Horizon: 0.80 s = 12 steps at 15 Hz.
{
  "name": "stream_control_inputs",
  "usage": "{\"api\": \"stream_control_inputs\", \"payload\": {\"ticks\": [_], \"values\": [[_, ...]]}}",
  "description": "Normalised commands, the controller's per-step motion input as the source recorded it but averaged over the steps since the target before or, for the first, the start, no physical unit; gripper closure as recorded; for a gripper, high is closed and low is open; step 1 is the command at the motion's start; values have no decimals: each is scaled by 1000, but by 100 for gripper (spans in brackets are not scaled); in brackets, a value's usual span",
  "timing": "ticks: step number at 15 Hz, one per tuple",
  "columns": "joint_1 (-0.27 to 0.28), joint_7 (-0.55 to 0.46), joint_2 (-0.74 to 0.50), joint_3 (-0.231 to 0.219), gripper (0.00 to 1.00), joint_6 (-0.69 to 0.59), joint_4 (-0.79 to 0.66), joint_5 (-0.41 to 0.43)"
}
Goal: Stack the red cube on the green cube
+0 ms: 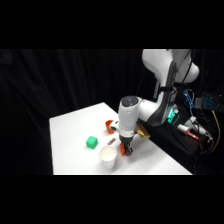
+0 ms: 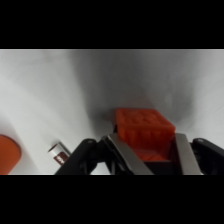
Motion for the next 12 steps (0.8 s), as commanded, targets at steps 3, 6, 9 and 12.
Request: {"api": "stream_control_inputs", "payload": {"ticks": [3, 6, 9, 12], "values": [[-117, -308, -475, 26, 74, -350, -164, 55], [-210, -328, -491, 57, 74, -343, -135, 20], [-270, -346, -400, 82, 74, -313, -59, 14], [-296, -392, -279, 97, 74, -265, 45, 68]]}}
